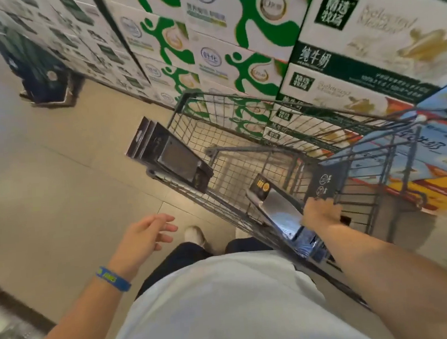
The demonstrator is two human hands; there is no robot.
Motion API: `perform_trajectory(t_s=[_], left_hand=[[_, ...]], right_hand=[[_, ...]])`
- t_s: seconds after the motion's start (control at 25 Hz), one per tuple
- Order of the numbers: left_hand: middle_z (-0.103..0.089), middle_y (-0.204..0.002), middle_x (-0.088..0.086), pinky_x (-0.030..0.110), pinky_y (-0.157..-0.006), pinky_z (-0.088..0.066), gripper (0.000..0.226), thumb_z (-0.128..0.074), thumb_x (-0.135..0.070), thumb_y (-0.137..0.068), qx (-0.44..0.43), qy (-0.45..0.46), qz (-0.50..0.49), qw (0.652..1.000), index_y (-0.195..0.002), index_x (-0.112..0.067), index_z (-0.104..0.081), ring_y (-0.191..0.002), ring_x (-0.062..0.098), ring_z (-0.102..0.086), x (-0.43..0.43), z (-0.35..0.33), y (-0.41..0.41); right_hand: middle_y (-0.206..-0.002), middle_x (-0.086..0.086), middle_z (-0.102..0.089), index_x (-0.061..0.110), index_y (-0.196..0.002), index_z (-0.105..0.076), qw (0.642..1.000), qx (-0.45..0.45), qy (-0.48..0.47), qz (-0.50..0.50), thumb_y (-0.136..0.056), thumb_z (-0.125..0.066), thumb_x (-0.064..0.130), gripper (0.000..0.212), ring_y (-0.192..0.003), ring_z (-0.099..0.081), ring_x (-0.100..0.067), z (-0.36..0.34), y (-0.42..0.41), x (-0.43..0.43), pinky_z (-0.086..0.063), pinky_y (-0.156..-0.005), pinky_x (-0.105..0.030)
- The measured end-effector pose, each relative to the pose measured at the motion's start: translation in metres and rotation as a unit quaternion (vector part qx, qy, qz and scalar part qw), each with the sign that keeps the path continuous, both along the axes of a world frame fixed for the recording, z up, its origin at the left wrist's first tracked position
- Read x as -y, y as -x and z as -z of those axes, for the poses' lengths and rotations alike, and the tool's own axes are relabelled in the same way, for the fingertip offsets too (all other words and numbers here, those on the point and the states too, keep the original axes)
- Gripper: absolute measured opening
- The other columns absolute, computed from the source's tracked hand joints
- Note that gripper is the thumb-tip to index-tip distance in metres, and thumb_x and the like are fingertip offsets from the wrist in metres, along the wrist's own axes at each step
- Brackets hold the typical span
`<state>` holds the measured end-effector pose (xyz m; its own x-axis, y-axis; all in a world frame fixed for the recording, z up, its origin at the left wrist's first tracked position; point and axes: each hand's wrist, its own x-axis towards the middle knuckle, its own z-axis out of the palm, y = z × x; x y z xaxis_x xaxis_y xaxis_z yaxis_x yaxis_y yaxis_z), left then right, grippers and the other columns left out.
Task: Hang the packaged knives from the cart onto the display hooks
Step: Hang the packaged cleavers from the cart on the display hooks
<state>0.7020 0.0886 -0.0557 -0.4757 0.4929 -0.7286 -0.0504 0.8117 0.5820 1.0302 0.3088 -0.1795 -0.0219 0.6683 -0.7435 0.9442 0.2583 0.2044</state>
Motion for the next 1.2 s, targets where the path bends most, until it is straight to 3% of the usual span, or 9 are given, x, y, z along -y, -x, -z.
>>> perform_trajectory(t_s=[0.08,0.24,0.36,0.48,0.56,0.8,1.0,1.12,1.2], left_hand=[[-0.076,-0.094,-0.004,0.028,-0.066,-0.051,0.027,-0.044,-0.031,-0.103,0.001,0.007,0.032,0.999,-0.102,-0.025,-0.071,-0.075,0.014,-0.07,-0.018,0.003,0.003],[-0.076,-0.093,0.001,0.029,-0.066,-0.047,0.026,-0.045,-0.027,-0.103,0.029,0.009,0.092,0.995,-0.103,-0.019,-0.07,-0.071,0.013,-0.066,-0.061,0.008,0.015],[-0.077,-0.092,0.001,0.03,-0.065,-0.047,0.026,-0.047,-0.029,-0.103,0.043,-0.006,0.14,0.989,-0.102,-0.017,-0.07,-0.071,0.014,-0.066,-0.092,0.006,0.032],[-0.077,-0.092,-0.003,0.036,-0.074,-0.051,0.025,-0.048,-0.031,-0.102,0.048,-0.014,0.19,0.981,-0.103,-0.022,-0.07,-0.078,0.017,-0.069,-0.122,0.004,0.057],[-0.077,-0.091,-0.005,0.038,-0.077,-0.052,0.024,-0.046,-0.027,-0.103,0.044,-0.01,0.221,0.974,-0.105,-0.024,-0.07,-0.083,0.02,-0.07,-0.14,0.009,0.071],[-0.077,-0.09,-0.006,0.032,-0.073,-0.05,0.024,-0.047,-0.029,-0.102,0.059,0.035,0.281,0.957,-0.105,-0.024,-0.07,-0.084,0.017,-0.07,-0.152,0.022,0.092],[-0.076,-0.092,-0.005,0.028,-0.07,-0.05,0.023,-0.047,-0.031,-0.102,0.061,0.06,0.298,0.951,-0.104,-0.024,-0.069,-0.081,0.014,-0.069,-0.142,0.025,0.095],[-0.076,-0.091,-0.006,0.029,-0.069,-0.05,0.024,-0.047,-0.034,-0.102,0.058,0.058,0.305,0.949,-0.103,-0.024,-0.069,-0.081,0.013,-0.069,-0.136,0.026,0.092],[-0.076,-0.091,-0.007,0.029,-0.068,-0.049,0.025,-0.046,-0.033,-0.102,0.055,0.054,0.308,0.948,-0.103,-0.024,-0.069,-0.082,0.014,-0.069,-0.131,0.028,0.09]], right_hand=[[-0.133,-0.015,-0.058,0.01,-0.127,-0.06,1.0,0.007,0.003,0.024,-0.091,-0.071,0.042,0.049,-0.122,-0.051,-0.035,0.001,0.006,0.005,-0.044,-0.097,-0.044],[-0.096,-0.006,-0.066,0.009,-0.108,-0.067,0.986,-0.049,0.122,0.1,-0.084,-0.08,0.046,0.046,-0.085,-0.064,-0.023,-0.004,0.001,0.004,-0.05,-0.067,-0.03],[-0.1,-0.006,-0.067,0.012,-0.115,-0.067,0.984,-0.049,0.137,0.103,-0.086,-0.079,0.032,0.038,-0.086,-0.064,-0.025,-0.013,-0.002,0.007,-0.05,-0.071,-0.03],[-0.099,-0.003,-0.067,0.023,-0.1,-0.064,0.984,-0.084,0.118,0.107,-0.088,-0.073,0.026,0.015,-0.082,-0.062,-0.021,-0.026,0.0,0.005,-0.045,-0.065,-0.026],[-0.1,-0.003,-0.066,0.025,-0.097,-0.06,0.984,-0.085,0.105,0.117,-0.091,-0.07,0.024,0.012,-0.083,-0.062,-0.022,-0.04,0.001,0.001,-0.044,-0.062,-0.028],[-0.118,-0.011,-0.068,0.014,-0.123,-0.062,0.967,-0.073,0.16,0.183,-0.092,-0.072,0.03,0.036,-0.106,-0.065,-0.031,-0.068,-0.01,-0.015,-0.052,-0.095,-0.04],[-0.12,-0.01,-0.068,0.016,-0.125,-0.065,0.988,-0.011,0.119,0.094,-0.095,-0.066,0.023,0.03,-0.108,-0.064,-0.03,-0.043,0.018,0.016,-0.053,-0.096,-0.041],[-0.146,-0.012,-0.051,0.017,-0.137,-0.059,0.995,0.088,0.031,0.038,-0.1,-0.055,0.02,0.037,-0.134,-0.045,-0.036,-0.019,0.04,0.043,-0.04,-0.111,-0.049],[-0.158,-0.012,-0.036,0.021,-0.144,-0.056,0.995,0.101,0.007,0.021,-0.102,-0.052,0.022,0.042,-0.145,-0.032,-0.038,-0.015,0.04,0.049,-0.034,-0.115,-0.052]])
